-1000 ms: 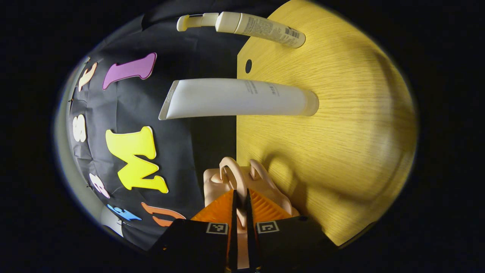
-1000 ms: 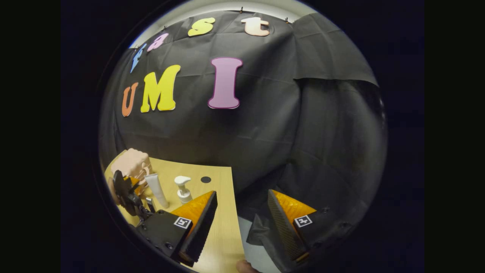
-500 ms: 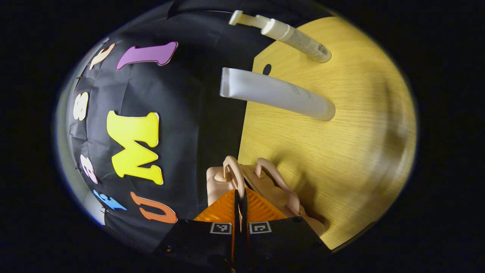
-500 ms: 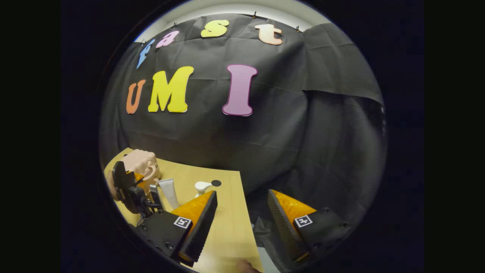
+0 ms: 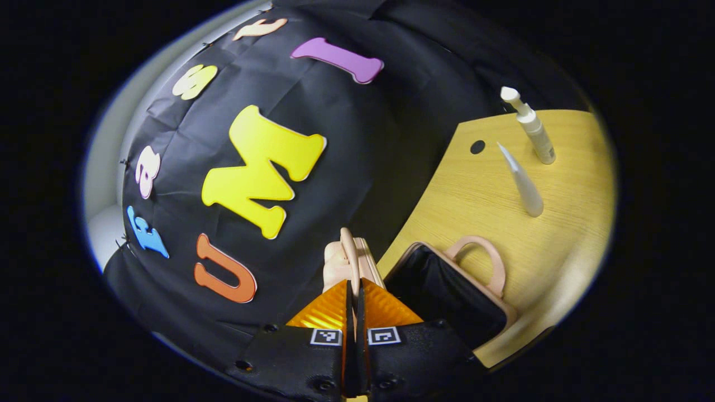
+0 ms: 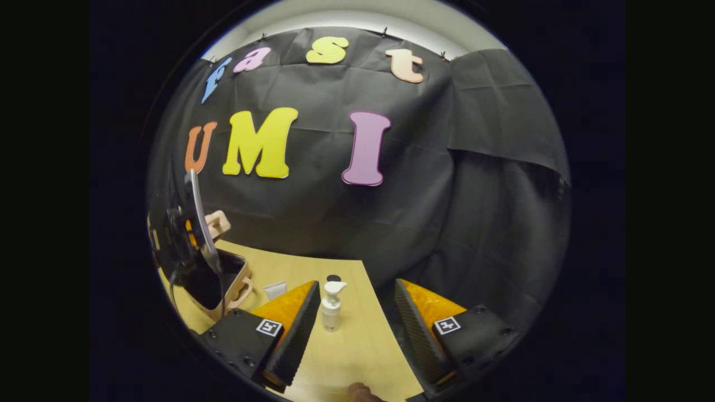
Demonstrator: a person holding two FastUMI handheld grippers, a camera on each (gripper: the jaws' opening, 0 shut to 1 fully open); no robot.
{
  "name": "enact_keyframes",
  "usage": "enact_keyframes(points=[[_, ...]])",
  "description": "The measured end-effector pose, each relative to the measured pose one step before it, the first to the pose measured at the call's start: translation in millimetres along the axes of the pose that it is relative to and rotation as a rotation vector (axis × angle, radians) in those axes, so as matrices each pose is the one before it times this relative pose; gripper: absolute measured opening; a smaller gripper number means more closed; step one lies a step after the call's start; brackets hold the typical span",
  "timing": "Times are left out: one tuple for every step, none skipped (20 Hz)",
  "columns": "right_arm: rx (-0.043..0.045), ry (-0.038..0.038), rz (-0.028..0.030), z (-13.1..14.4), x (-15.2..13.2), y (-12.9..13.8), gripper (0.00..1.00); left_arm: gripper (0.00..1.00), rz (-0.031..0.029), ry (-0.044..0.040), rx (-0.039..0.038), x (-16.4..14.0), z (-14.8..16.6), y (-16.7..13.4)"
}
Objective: First open the suitcase, pack the skin care products into it, and then close the suitcase.
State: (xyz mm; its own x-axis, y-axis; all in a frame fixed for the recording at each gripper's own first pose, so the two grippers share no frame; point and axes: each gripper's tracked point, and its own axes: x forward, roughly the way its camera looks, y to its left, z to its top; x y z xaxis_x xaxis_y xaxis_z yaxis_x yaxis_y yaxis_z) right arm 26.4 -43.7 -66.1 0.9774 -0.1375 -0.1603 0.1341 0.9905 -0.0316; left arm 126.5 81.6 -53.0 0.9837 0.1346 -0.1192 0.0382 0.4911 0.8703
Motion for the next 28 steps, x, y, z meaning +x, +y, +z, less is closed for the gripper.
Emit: enact_keyframes(points=[[0.00630,0.00132,0.00286,2.27,-3.36,11.08,0.80,0.03,0.00960,-0.00409,-0.02868,-2.68,-9.15,17.36],[0.00539,0.00123,0.00454,2.67,-3.28,13.04,0.80,0.02,0.00953,0.00103,-0.02884,0.32,-10.22,18.90],[0.00023,-0.00256,0.00448,2.82,-2.51,12.83,0.80,0.02,0.01078,-0.00227,-0.02776,-0.86,-10.12,17.78],[-0.00647,-0.00710,0.00462,3.20,-3.22,12.94,0.80,0.02,0.00488,-0.00884,-0.02654,-0.62,-9.47,18.17],[-0.01103,-0.00609,0.00266,2.72,-1.77,12.34,0.80,0.02,-0.00486,-0.00264,-0.02222,0.94,-11.21,14.76],[-0.00983,-0.00463,0.00338,2.25,-1.85,11.54,0.80,0.02,-0.00951,-0.00335,-0.01592,-2.11,-13.95,11.06],[-0.00436,-0.00936,0.00189,2.03,-2.42,10.35,0.80,0.03,0.00076,0.00453,-0.00861,0.11,-13.32,14.53],[-0.00147,-0.00687,0.00165,2.58,-1.53,9.91,0.80,0.03,0.01057,-0.00002,-0.00434,-0.51,-14.78,15.24],[-0.00142,0.00208,0.00272,-1.81,-0.71,10.31,0.80,0.02,0.00977,0.01897,-0.01023,0.77,-18.90,12.81],[-0.00115,0.00507,0.00177,-0.77,-0.81,10.07,0.80,0.02,0.00597,0.01468,-0.01623,1.59,-18.07,12.73],[-0.00065,0.00458,-0.00117,-1.45,-0.47,7.33,0.80,0.02,0.00447,0.02529,-0.00771,4.21,-20.00,11.37],[0.00079,0.00412,0.00473,-0.76,-2.37,7.27,0.80,0.02,0.00808,0.02460,-0.00456,6.59,-18.26,7.89],[-0.00275,0.00238,0.00174,-1.13,-2.08,6.46,0.80,0.03,-0.00173,0.02012,-0.00664,6.72,-18.50,7.28],[-0.00599,0.00276,0.00123,-0.02,-2.11,4.65,0.80,0.02,-0.00636,0.02113,-0.00474,5.54,-18.06,4.70],[-0.00778,0.00318,0.00145,-1.68,0.50,2.78,0.80,0.02,-0.01183,0.01410,0.00342,10.10,-19.48,4.07],[-0.00852,0.00772,-0.00201,-0.77,1.69,1.63,0.80,0.03,-0.00971,0.01199,0.00339,9.61,-15.76,3.33],[-0.00423,0.00856,-0.00598,-2.19,1.45,-0.84,0.80,0.02,-0.00293,0.04597,-0.01223,4.13,-19.90,2.83],[-0.00086,0.00215,-0.00969,0.13,1.32,-2.27,0.80,0.03,-0.00677,0.03268,-0.01966,4.64,-16.71,0.34],[0.00095,0.00269,-0.00815,1.26,1.97,-1.48,0.80,0.02,-0.01057,0.02560,-0.02172,9.66,-15.26,-1.16],[0.00043,0.00906,-0.00556,-0.72,1.36,-1.20,0.80,0.03,-0.01334,0.02098,-0.00909,9.55,-14.37,-1.72],[-0.00054,0.00895,-0.00502,-2.97,0.61,-0.76,0.80,0.03,-0.01537,0.01950,-0.00280,9.98,-13.18,0.05],[-0.00209,0.00832,-0.00540,-1.86,0.40,-0.87,0.80,0.03,-0.02130,0.01390,0.00377,9.27,-11.42,-1.45],[-0.00495,0.00769,-0.00197,-2.69,-0.06,-0.24,0.80,0.03,-0.02001,0.01417,0.00594,7.89,-14.09,-2.13],[-0.01251,0.00755,-0.00307,-2.02,-0.10,-0.55,0.80,0.03,-0.02779,0.02591,-0.00200,9.03,-16.20,-5.51],[-0.01199,0.00551,-0.00470,-1.88,0.21,-0.93,0.80,0.03,-0.01936,0.02597,-0.01247,8.04,-13.64,-2.63],[-0.00848,0.00394,-0.00198,-0.90,-0.20,-0.41,0.80,0.03,-0.02059,0.01936,-0.02338,7.28,-10.13,-6.22],[-0.00630,0.00480,0.00047,-2.08,-0.19,0.39,0.80,0.03,-0.01498,0.00478,-0.01693,10.19,-6.84,-5.60],[-0.00556,0.00468,0.00246,-0.98,-1.42,0.64,0.80,0.03,-0.01441,0.01183,-0.01331,6.81,-8.87,-3.80]])
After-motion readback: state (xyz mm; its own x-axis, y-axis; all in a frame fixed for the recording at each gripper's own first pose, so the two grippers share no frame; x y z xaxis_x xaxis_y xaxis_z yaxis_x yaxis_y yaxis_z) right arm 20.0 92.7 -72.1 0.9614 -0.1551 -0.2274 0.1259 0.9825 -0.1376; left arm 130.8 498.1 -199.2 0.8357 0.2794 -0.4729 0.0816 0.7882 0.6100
